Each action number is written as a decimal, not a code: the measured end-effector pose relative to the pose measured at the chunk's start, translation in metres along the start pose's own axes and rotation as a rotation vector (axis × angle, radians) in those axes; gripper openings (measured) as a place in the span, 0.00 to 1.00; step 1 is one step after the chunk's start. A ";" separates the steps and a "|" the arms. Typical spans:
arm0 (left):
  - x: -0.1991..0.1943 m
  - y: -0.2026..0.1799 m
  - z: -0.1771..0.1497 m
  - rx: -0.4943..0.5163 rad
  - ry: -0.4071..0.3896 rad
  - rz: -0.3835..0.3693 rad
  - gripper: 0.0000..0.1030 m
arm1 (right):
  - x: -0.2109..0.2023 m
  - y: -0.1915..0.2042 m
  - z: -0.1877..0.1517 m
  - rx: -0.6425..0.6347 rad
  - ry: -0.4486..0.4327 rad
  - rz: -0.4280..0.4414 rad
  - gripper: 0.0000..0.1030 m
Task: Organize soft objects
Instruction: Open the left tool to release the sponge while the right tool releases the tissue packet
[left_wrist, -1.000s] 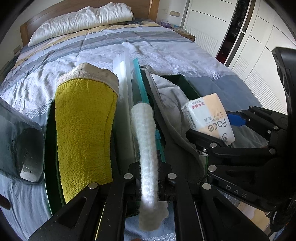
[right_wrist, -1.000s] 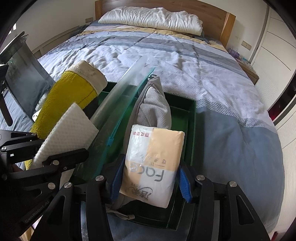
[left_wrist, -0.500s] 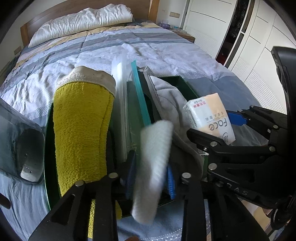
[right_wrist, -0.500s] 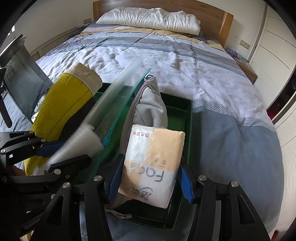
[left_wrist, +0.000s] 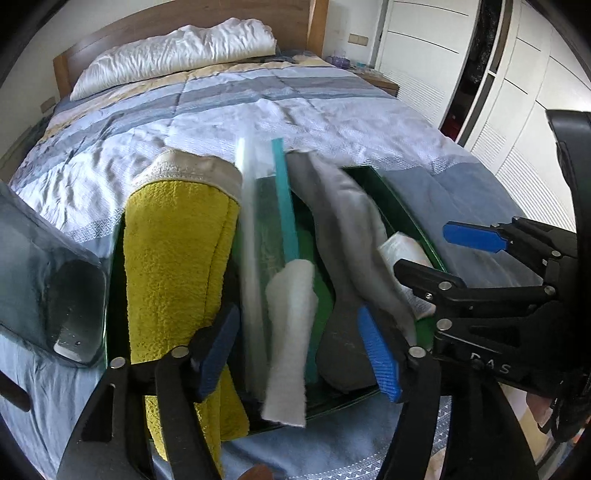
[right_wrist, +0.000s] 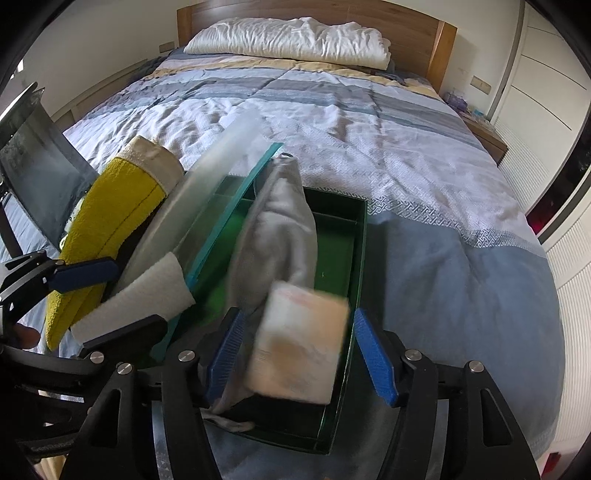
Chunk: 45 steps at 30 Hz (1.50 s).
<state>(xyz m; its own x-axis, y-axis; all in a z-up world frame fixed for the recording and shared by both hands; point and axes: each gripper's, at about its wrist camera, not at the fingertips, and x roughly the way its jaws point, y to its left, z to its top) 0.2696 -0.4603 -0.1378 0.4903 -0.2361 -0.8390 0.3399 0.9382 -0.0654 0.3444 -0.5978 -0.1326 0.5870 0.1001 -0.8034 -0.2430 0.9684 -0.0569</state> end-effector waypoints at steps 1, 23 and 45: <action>0.000 0.002 0.000 -0.007 0.000 0.003 0.66 | 0.000 -0.001 0.000 0.002 0.000 0.000 0.61; -0.012 0.007 -0.001 -0.062 -0.048 0.059 0.90 | -0.008 -0.006 0.002 0.022 -0.016 -0.012 0.67; -0.031 0.004 -0.001 -0.092 -0.115 0.064 0.94 | -0.030 -0.009 0.000 0.030 -0.071 -0.014 0.72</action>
<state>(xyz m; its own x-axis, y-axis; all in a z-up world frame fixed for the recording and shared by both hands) 0.2547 -0.4486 -0.1123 0.5987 -0.1978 -0.7762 0.2325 0.9702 -0.0679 0.3290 -0.6099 -0.1076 0.6436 0.1009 -0.7586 -0.2116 0.9761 -0.0497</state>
